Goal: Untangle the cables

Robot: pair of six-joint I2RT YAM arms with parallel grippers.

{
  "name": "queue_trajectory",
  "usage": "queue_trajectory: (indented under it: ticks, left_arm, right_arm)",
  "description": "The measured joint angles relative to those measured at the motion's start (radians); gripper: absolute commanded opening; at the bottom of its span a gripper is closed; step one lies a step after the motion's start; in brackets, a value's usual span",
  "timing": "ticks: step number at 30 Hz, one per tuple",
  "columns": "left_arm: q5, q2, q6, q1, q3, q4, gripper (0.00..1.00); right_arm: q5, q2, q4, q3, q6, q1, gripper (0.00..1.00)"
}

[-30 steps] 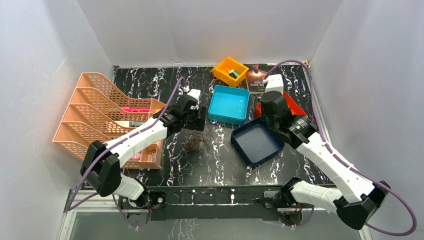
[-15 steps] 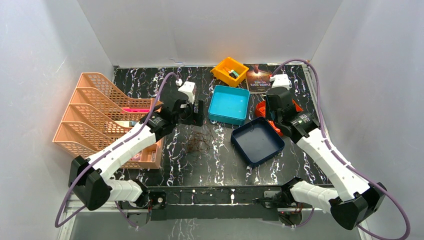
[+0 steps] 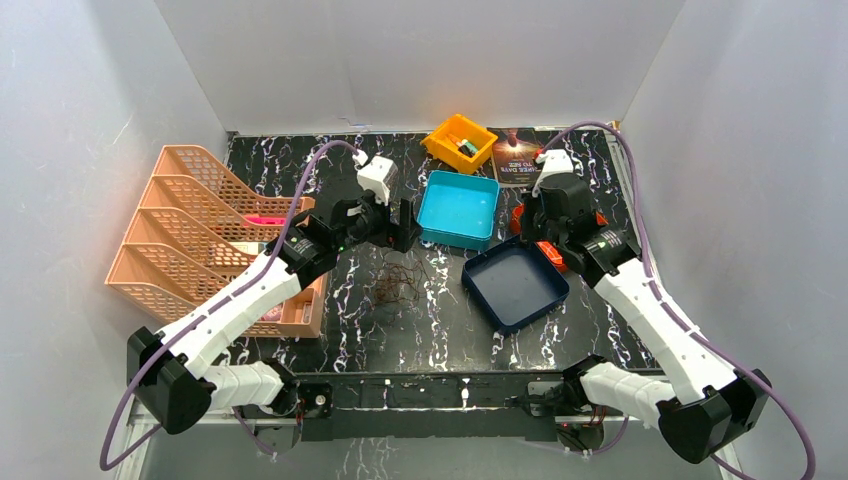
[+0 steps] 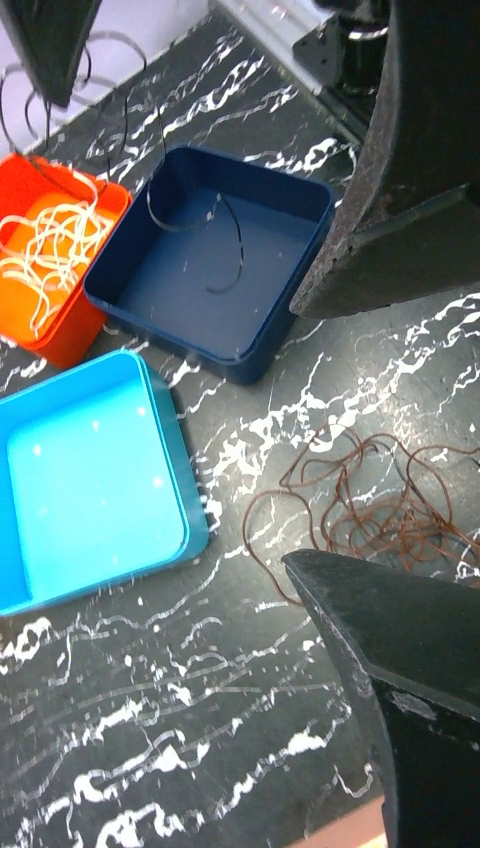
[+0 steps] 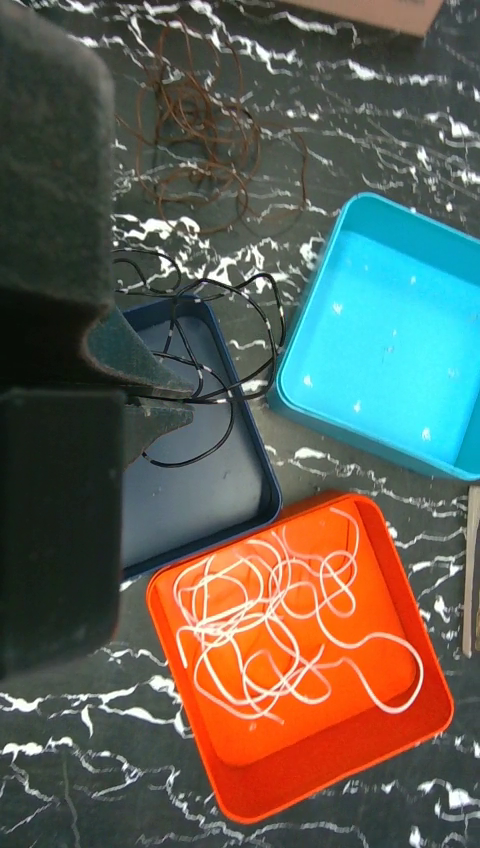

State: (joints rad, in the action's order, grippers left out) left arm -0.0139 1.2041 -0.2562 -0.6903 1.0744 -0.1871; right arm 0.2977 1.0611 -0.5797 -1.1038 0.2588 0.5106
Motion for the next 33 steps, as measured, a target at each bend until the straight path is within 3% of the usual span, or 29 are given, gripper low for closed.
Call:
queue_trajectory:
  ticks: [13,23,33]
  left_arm:
    - [-0.150,0.004,0.010,0.000,0.000,0.048,0.84]
    - [-0.138,0.051,0.010,0.000,0.000,0.047,0.84]
    - [-0.084,0.072,0.010,0.000,0.001,0.023,0.84]
  right_arm:
    - [-0.022,-0.032,0.034,0.022,0.005,0.000,0.00]
    - [0.139,0.002,-0.021,0.022,-0.003,-0.001,0.00]
    - [0.114,0.173,-0.060,0.091,-0.007,-0.001,0.00]
